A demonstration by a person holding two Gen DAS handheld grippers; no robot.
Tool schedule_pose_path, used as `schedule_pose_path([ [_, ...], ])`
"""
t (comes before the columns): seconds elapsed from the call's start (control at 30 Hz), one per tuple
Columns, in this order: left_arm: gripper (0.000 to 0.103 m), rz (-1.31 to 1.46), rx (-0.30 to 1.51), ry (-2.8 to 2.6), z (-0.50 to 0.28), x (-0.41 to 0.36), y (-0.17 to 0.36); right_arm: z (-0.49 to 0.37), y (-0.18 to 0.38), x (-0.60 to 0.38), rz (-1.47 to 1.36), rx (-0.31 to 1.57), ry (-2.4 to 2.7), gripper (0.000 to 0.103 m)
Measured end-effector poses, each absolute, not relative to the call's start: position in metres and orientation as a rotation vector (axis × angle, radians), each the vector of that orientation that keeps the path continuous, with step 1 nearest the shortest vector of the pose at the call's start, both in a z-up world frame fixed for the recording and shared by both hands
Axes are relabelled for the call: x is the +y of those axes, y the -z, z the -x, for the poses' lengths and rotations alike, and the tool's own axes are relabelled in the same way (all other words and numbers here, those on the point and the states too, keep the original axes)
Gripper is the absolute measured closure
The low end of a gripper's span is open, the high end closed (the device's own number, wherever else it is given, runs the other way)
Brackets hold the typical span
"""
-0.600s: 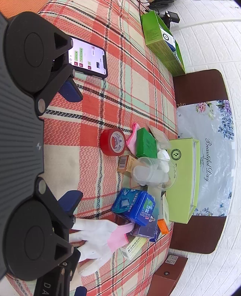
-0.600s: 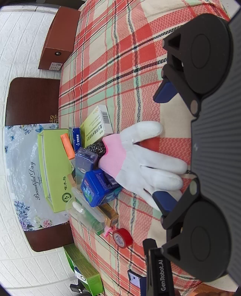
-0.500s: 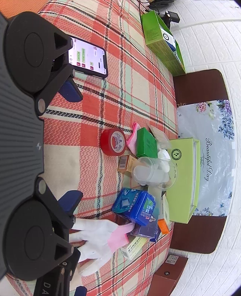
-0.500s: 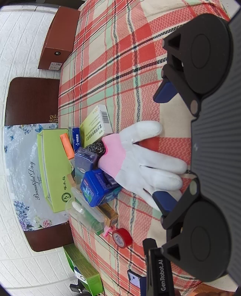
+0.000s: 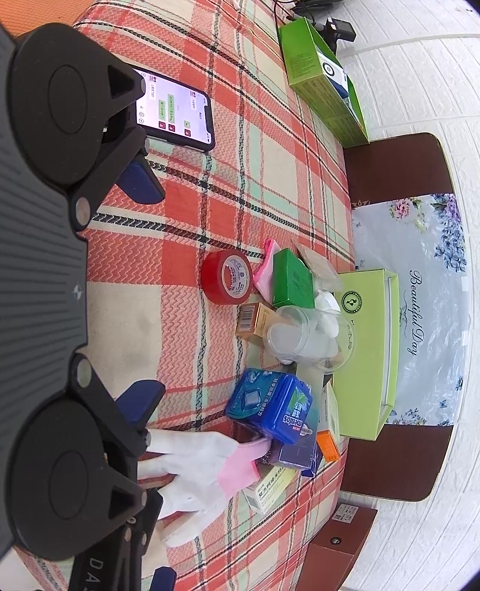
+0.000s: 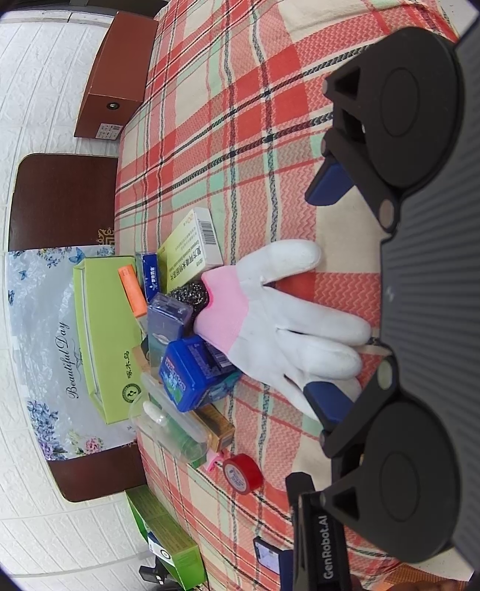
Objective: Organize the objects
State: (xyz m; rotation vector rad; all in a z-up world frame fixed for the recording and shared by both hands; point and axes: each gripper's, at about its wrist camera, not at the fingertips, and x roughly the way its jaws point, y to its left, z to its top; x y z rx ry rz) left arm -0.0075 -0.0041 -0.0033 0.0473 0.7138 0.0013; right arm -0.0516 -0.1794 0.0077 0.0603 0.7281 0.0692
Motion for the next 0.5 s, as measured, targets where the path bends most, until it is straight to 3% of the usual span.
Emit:
schedule_pose_path([
  [0.5, 0.000, -0.038, 0.721, -0.004, 0.0055, -0.0005, 0.0025, 0.0507, -0.0084, -0.1775, -0.058, 0.734, -0.076, 0.000],
])
